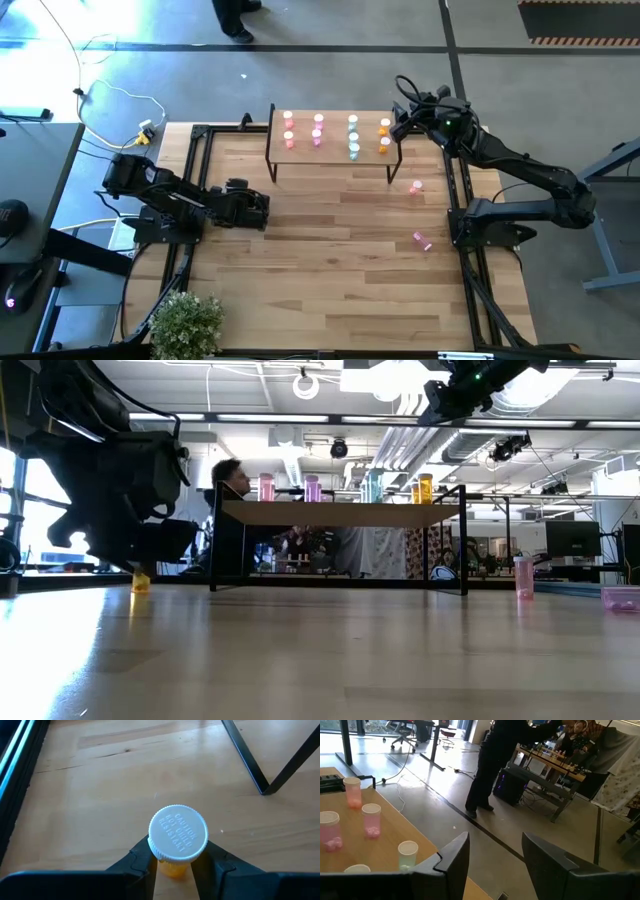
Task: Pick and place medicine bottles onto shelf by color
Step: Put the orange pill bottle aligned with the other orange pill bottles on the shelf
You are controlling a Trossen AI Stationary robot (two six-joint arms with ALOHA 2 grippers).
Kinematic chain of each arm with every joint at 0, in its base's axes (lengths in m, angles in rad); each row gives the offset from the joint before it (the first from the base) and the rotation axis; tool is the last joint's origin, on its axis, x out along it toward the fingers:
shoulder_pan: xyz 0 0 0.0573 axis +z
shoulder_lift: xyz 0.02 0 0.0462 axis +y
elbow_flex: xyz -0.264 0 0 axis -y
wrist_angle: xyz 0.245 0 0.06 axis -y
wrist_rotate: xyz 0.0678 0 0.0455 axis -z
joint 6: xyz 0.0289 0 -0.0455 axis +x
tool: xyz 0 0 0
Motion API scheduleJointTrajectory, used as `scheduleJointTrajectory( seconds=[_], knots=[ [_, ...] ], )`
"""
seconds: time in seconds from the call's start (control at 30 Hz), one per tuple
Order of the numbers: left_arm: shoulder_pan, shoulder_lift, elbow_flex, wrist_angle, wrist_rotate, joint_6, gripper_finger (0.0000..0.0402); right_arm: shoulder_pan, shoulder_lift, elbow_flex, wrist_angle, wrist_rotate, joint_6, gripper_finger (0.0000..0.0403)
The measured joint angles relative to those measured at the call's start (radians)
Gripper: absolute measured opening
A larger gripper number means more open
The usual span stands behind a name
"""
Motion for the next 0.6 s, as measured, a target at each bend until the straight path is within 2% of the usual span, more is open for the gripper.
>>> scheduleJointTrajectory(
  seconds=[0.17,0.3,0.6],
  knots=[
    [0.0,-0.008,0.009,0.007,0.028,0.003,0.009,0.0,0.0,0.0,-0.012,0.0,0.0,0.0172],
    [-0.002,-0.044,0.03,0.008,0.1,0.108,0.009,0.0,0.0,0.0,-0.012,0.0,0.0,0.0172],
    [-0.065,-0.249,0.036,0.02,0.274,0.242,0.009,0.001,0.0,0.0,-0.012,0.0,0.006,0.0172]
  ],
)
